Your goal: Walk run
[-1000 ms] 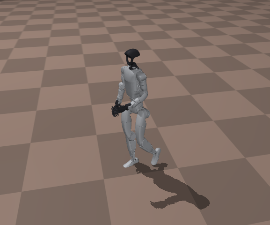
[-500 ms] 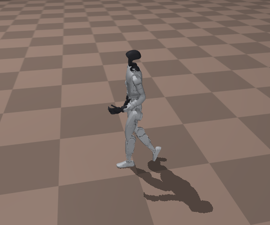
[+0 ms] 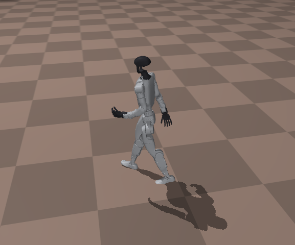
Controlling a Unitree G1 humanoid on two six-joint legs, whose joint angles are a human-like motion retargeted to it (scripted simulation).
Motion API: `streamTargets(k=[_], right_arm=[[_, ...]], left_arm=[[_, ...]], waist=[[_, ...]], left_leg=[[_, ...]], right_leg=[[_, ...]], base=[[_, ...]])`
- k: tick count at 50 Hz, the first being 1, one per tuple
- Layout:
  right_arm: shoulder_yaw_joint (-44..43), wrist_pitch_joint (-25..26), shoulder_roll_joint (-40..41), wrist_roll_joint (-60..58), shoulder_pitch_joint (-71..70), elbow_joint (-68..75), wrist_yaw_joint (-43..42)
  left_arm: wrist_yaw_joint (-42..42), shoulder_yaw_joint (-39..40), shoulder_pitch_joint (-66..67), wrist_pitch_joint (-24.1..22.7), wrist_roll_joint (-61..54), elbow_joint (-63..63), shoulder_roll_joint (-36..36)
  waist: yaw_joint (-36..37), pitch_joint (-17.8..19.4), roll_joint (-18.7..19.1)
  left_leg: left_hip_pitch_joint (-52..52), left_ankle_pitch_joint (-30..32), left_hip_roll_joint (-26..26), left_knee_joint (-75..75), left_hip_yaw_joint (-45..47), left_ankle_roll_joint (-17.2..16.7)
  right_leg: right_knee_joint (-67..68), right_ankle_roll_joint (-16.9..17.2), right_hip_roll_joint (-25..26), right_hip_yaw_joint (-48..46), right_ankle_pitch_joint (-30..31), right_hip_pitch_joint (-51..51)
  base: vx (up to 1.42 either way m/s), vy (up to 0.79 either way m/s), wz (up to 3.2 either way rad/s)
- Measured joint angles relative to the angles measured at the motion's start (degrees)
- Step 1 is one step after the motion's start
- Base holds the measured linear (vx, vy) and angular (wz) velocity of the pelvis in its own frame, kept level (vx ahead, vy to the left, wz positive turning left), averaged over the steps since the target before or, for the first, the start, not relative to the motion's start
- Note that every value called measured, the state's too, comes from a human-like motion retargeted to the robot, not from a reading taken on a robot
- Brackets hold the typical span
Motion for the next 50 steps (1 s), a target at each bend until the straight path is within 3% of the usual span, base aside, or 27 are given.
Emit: streamTargets(k=[2, 5, 8, 10, 12, 17, 20, 25, 28, 31, 32, 33, 35, 38, 40, 42, 45, 47, 48, 50], right_arm=[[-0.5, -0.9, -0.1, -1.5, -0.9, 0.0, -0.6], [-0.7, -2.2, -0.6, -3.3, -2.8, 0.0, -3.5], [-0.4, -2.7, -1.7, -3.0, -6.8, -0.5, -5.9], [0.1, -2.7, -1.4, -2.8, -9.5, -1.8, -6.6], [1.0, -2.8, -0.9, -2.3, -12.2, -4.3, -6.2], [1.5, -3.9, -0.7, -4.2, -20.2, -12.7, -4.1], [1.9, -5.3, -1.0, -5.4, -24.6, -17.6, -3.6], [3.4, -7.4, -2.1, -5.3, -30.4, -23.1, -3.9], [3.6, -8.3, -2.6, -4.6, -31.4, -24.9, -4.6], [2.8, -8.7, -2.8, -4.0, -30.6, -24.4, -5.4], [2.5, -8.7, -2.9, -3.8, -29.9, -23.5, -5.8], [2.2, -8.5, -3.0, -3.5, -29.2, -22.0, -6.1], [2.0, -7.6, -3.1, -3.2, -27.4, -18.0, -6.3], [2.2, -4.4, -3.1, -4.8, -23.6, -10.5, -5.3], [2.6, -1.5, -2.6, -6.6, -20.6, -5.9, -5.1], [3.4, 0.6, -1.6, -7.7, -17.5, -2.4, -5.7], [5.0, 1.9, -0.5, -8.1, -12.1, 0.0, -5.8], [5.2, 3.0, 0.2, -9.4, -8.4, 0.0, -4.8], [4.9, 3.6, 0.4, -10.3, -6.7, 0.0, -4.6], [3.8, 4.0, 0.6, -11.8, -3.4, 0.0, -4.7]], left_arm=[[-0.2, -1.3, 1.2, -0.1, -0.8, 0.7, -1.3], [-1.0, -2.4, 3.0, 0.2, -2.0, 2.1, -3.1], [-1.3, -3.4, 3.8, 0.3, -1.2, 2.5, -4.4], [-1.4, -3.4, 4.3, 0.1, -0.3, 2.0, -3.8], [-3.0, -2.4, 4.4, -0.2, 0.5, 1.7, -3.0], [-4.8, 0.7, 5.3, -0.3, 2.0, 0.7, -2.8], [-4.2, 1.7, 6.7, -0.6, 1.9, -0.2, -3.0], [-3.5, 3.1, 8.2, -0.6, 1.4, -1.1, -4.2], [-3.1, 3.0, 8.4, -0.4, 1.3, -1.0, -4.6], [-3.1, 2.6, 8.2, -0.4, 1.5, -0.7, -4.2], [-3.2, 2.3, 8.2, -0.5, 1.6, -0.5, -4.0], [-3.3, 2.0, 8.1, -0.4, 1.7, -0.3, -3.9], [-3.4, 1.7, 8.0, -0.3, 1.9, 0.2, -3.8], [-3.4, 1.4, 8.8, -0.3, 2.3, 0.4, -3.9], [-3.9, 2.1, 9.2, -0.2, 2.4, 0.5, -4.1], [-4.3, 2.9, 8.4, 0.3, 1.8, 0.6, -3.9], [-3.4, 3.1, 6.5, 0.5, 1.0, 0.6, -2.7], [-2.1, 3.0, 4.7, 0.8, 1.1, 0.7, -2.4], [-1.4, 3.0, 3.7, 1.0, 1.1, 0.8, -2.4], [0.0, 2.5, 2.2, 1.1, 1.5, 0.7, -2.6]], waist=[[-1.5, -0.8, 0.9], [-3.9, -1.8, 2.4], [-5.0, -3.2, -0.2], [-4.0, -3.4, -3.3], [-3.3, -2.9, -4.8], [-1.3, -2.4, -7.8], [0.4, -1.9, -7.8], [3.5, -0.1, -5.5], [5.1, 0.6, -5.2], [5.9, 1.2, -4.9], [6.0, 1.2, -4.9], [6.3, 0.9, -5.0], [8.3, -0.1, -5.8], [11.6, -1.7, -6.7], [11.0, -2.9, -8.0], [9.3, -2.6, -7.5], [6.9, -1.7, -7.4], [8.2, -1.6, -4.3], [8.8, -1.4, -2.9], [7.3, -0.8, -0.9]], left_leg=[[0.8, 3.5, 0.7, 1.8, -0.9, -3.2], [1.1, 15.1, 2.4, 6.6, -3.7, -9.6], [-3.8, 32.0, -2.6, 17.9, -5.9, -10.8], [-7.3, 38.7, -4.4, 29.0, -7.8, -10.8], [-11.3, 37.3, -4.6, 38.6, -10.6, -9.5], [-22.1, 24.1, -1.5, 45.7, -7.7, -2.2], [-26.4, 18.1, -0.3, 37.5, -6.9, 2.0], [-29.5, 16.9, -1.5, 14.0, -8.8, 6.1], [-31.2, 12.8, -4.3, 2.8, -8.6, 7.2], [-31.5, 10.3, -7.5, -3.9, -9.9, 0.0], [-31.2, 10.2, -7.7, -4.2, -9.1, -0.4], [-30.8, 10.8, -8.1, -3.3, -8.6, 2.1], [-30.4, 11.0, -8.7, -0.9, -9.7, 7.3], [-28.6, 16.2, -8.2, 0.3, -8.1, 8.4], [-27.9, 15.1, -9.3, 2.3, -10.1, 10.6], [-26.9, 13.2, -7.7, 4.2, -9.6, 11.2], [-20.9, 8.9, -7.2, 3.9, -7.5, 11.5], [-19.0, 7.2, -3.8, 3.2, -8.2, 11.0], [-18.0, 6.5, -2.3, 3.0, -7.2, 10.8], [-15.3, 5.4, -1.2, 2.0, -7.0, 10.4]], right_leg=[[1.5, 0.2, -0.1, -3.5, 1.1, 1.4], [3.2, -1.6, 1.9, 2.7, 2.5, 2.7], [5.4, -2.6, -2.3, 5.6, 0.0, 3.7], [6.2, -5.3, -1.0, 8.8, -2.5, 6.1], [6.1, -6.3, 0.8, 10.8, -4.3, 9.4], [5.3, -7.7, 3.6, 17.0, -6.1, 14.9], [4.8, -7.8, 6.0, 20.2, -6.8, 17.9], [4.1, -8.0, 11.0, 23.3, -8.6, 23.5], [3.6, -7.8, 12.0, 24.4, -9.9, 27.0], [3.8, -7.5, 13.2, 23.5, -10.7, 30.4], [4.0, -7.2, 13.5, 22.8, -10.6, 31.3], [4.3, -6.7, 13.4, 22.0, -10.0, 32.0], [5.3, -4.9, 13.0, 21.7, -7.7, 33.0], [8.9, -0.1, 12.7, 21.8, 0.3, 34.3], [13.2, 6.1, 11.0, 20.2, 9.7, 33.6], [21.5, 13.5, 13.1, 21.6, 18.1, 30.6], [42.1, 20.7, 13.2, 17.5, 20.9, 22.6], [42.8, 18.4, 14.0, 16.1, 19.9, 19.4], [43.9, 14.6, 13.4, 14.4, 17.1, 17.5], [45.1, 10.5, 11.8, 11.9, 11.7, 13.4]], base=[[0.84, -0.30, 0.09], [0.83, -0.29, 0.01], [0.82, -0.23, -0.37], [0.69, -0.51, -1.31], [0.68, -0.54, -1.13], [0.53, -0.31, -1.27], [0.59, -0.22, -1.43], [0.60, -0.16, -1.23], [0.84, -0.12, -0.86], [0.76, -0.07, -0.41], [1.02, -0.06, -0.15], [0.91, -0.06, -0.38], [0.82, -0.06, -0.87], [1.06, -0.04, -1.20], [0.87, -0.06, -0.56], [1.00, -0.10, 0.07], [0.68, -0.21, -0.01], [0.80, -0.01, -0.99], [0.67, 0.04, -0.76], [0.58, 0.03, 0.13]])
